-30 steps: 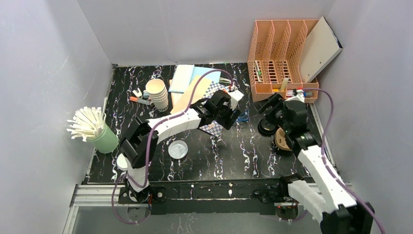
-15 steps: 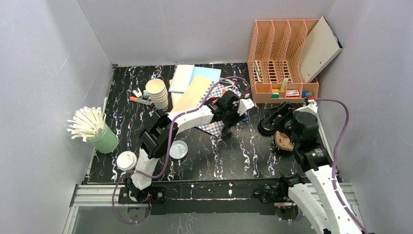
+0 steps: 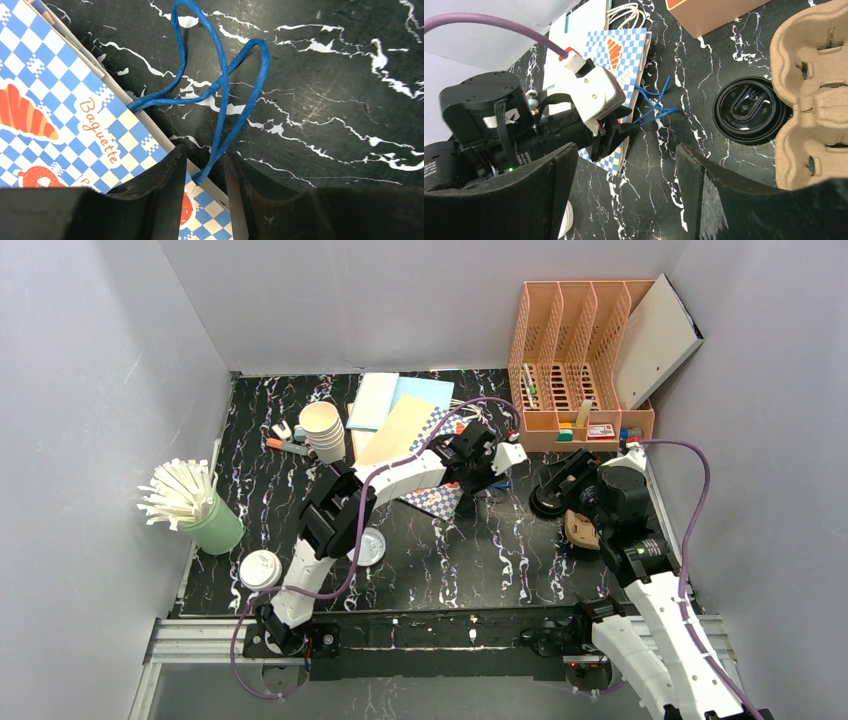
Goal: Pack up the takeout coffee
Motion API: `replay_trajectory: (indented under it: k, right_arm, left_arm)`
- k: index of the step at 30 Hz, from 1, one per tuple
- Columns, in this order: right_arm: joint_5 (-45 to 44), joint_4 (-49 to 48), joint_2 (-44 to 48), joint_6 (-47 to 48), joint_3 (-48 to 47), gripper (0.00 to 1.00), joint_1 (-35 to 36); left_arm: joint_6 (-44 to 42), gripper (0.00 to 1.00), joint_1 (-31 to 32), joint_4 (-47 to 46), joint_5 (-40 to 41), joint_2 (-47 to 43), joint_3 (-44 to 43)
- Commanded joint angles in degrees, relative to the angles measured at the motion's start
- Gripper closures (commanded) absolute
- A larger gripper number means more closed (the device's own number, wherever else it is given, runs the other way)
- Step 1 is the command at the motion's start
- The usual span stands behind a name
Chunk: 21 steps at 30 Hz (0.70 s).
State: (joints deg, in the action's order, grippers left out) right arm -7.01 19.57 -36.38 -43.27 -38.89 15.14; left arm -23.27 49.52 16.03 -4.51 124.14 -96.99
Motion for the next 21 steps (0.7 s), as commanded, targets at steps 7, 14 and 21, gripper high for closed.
replay_trajectory:
  k: [7, 14, 21]
  right_arm:
    - [0.63, -2.39, 0.25, -0.07, -1.57, 0.22, 0.20]
    - [2.23, -2.54, -0.77, -0.37, -0.26, 0.23, 0.16]
    - [8.58, -8.52, -3.30, -5.22, 3.56, 0.24, 0.18]
  left_arm:
    - [-1.35, 0.85, -1.53, 7.75, -1.99, 3.94, -6.96]
    - [1.82, 1.00, -1.62, 9.74, -1.15, -1.13, -8.94]
    - [5.69, 1.00, -1.62, 9.75, -1.17, -9.09, -7.44]
